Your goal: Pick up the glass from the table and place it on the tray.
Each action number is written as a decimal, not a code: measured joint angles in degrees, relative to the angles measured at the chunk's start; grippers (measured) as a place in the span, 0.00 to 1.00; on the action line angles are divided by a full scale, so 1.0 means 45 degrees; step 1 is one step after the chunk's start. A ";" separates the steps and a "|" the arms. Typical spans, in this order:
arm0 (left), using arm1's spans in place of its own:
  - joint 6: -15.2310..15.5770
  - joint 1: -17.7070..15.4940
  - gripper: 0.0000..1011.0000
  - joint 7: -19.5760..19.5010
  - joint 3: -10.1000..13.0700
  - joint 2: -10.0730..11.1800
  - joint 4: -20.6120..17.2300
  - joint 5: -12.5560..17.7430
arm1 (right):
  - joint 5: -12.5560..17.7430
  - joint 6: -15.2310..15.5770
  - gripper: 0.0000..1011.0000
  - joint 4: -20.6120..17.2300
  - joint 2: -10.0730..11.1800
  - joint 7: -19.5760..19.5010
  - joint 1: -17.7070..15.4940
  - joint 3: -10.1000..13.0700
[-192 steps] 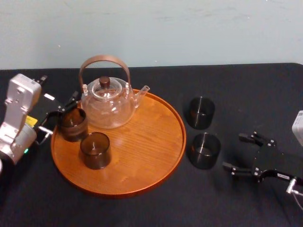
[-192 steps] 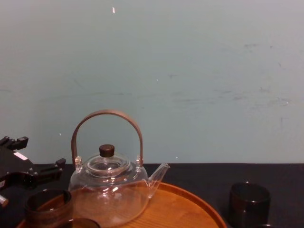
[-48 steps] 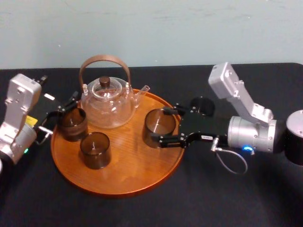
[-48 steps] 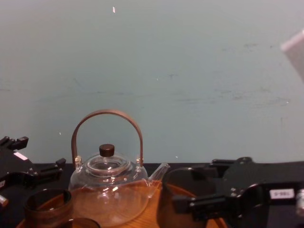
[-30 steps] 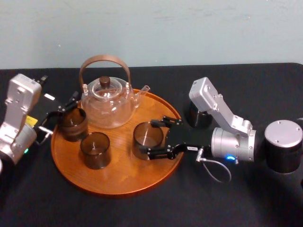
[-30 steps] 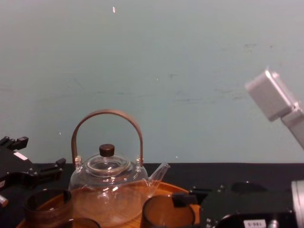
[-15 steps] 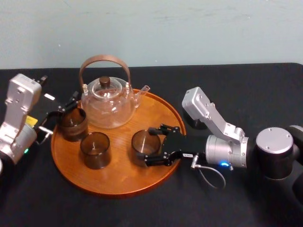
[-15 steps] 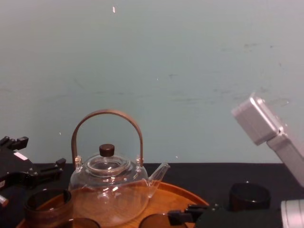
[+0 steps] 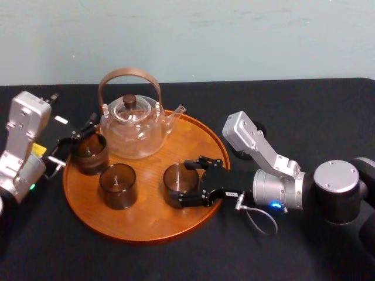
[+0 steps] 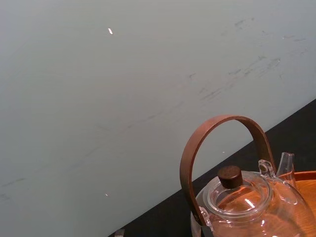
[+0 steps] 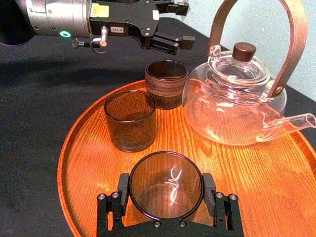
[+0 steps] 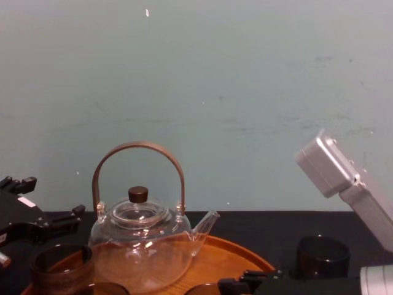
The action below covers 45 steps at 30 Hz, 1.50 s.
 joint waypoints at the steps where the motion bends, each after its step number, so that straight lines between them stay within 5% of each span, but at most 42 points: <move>1: 0.0000 0.0001 0.99 0.0000 0.0000 0.0000 0.0000 0.0000 | 0.0000 0.0002 0.89 -0.0001 0.0000 0.0002 -0.0001 0.0000; 10: 0.0000 0.0001 0.99 0.0000 0.0000 0.0000 0.0000 0.0001 | 0.0016 0.0017 0.89 -0.0008 0.0008 0.0016 0.0002 0.0007; 16: 0.0000 0.0001 0.99 0.0000 0.0000 0.0000 0.0000 0.0001 | 0.0026 0.0029 0.99 -0.0008 0.0011 0.0027 0.0002 0.0011; 35: 0.0000 0.0001 0.99 0.0000 0.0000 0.0000 0.0000 0.0000 | 0.0080 0.0022 0.99 -0.0027 0.0019 0.0072 -0.0005 0.0038; 45: 0.0000 0.0000 0.99 0.0000 0.0000 0.0000 0.0000 0.0001 | 0.0490 0.0026 0.99 -0.0744 0.0691 0.0209 -0.0530 0.0526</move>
